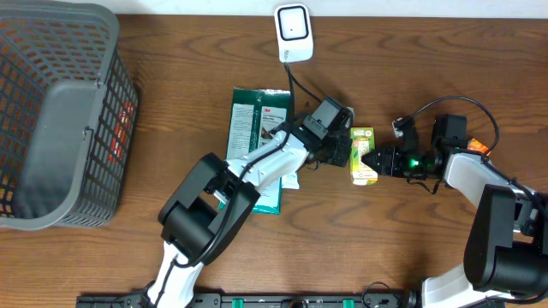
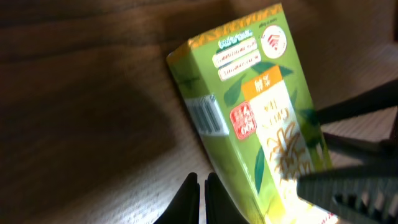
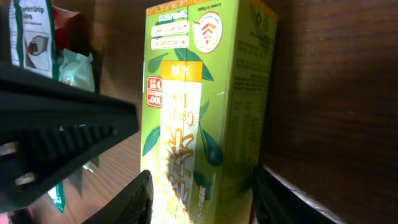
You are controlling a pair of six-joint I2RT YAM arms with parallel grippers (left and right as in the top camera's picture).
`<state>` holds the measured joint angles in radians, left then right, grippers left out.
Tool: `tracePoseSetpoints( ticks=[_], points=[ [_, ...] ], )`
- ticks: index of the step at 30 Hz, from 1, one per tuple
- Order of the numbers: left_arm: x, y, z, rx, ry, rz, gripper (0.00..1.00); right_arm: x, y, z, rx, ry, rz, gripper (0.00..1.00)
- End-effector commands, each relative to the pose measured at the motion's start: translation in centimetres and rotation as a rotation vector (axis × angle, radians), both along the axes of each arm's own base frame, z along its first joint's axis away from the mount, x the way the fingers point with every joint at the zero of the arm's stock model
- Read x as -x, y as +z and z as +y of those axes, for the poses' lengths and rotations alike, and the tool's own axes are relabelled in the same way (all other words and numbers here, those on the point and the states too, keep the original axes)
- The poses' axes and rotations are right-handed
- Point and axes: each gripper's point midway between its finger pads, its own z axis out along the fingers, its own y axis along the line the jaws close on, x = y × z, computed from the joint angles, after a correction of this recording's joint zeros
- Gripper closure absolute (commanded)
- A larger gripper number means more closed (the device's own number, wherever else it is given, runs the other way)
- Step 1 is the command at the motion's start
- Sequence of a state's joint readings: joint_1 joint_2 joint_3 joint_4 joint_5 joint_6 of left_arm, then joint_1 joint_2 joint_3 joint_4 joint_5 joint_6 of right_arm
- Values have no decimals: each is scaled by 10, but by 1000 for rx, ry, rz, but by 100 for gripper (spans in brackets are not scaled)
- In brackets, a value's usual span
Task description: Scan the item barcode
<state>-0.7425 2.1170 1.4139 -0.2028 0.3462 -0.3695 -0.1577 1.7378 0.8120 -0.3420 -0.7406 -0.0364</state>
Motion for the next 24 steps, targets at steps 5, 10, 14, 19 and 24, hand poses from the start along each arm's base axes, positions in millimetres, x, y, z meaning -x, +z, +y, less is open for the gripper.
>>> tracePoseSetpoints(
  ticks=[5,10,14,19,24],
  points=[
    [4,-22,-2,-16,-9,31,93,-1,0,-6,33,-12,-12,54],
    [4,-22,-5,-12,-12,26,93,1,-1,-5,32,-12,-6,56],
    [5,-23,-5,-11,-10,29,93,6,-4,-3,23,-9,5,57],
    [7,-23,-6,-4,-15,42,92,10,1,7,-43,15,2,59],
    [9,-22,-8,7,-24,49,93,10,9,14,-96,33,-16,62]
  ],
)
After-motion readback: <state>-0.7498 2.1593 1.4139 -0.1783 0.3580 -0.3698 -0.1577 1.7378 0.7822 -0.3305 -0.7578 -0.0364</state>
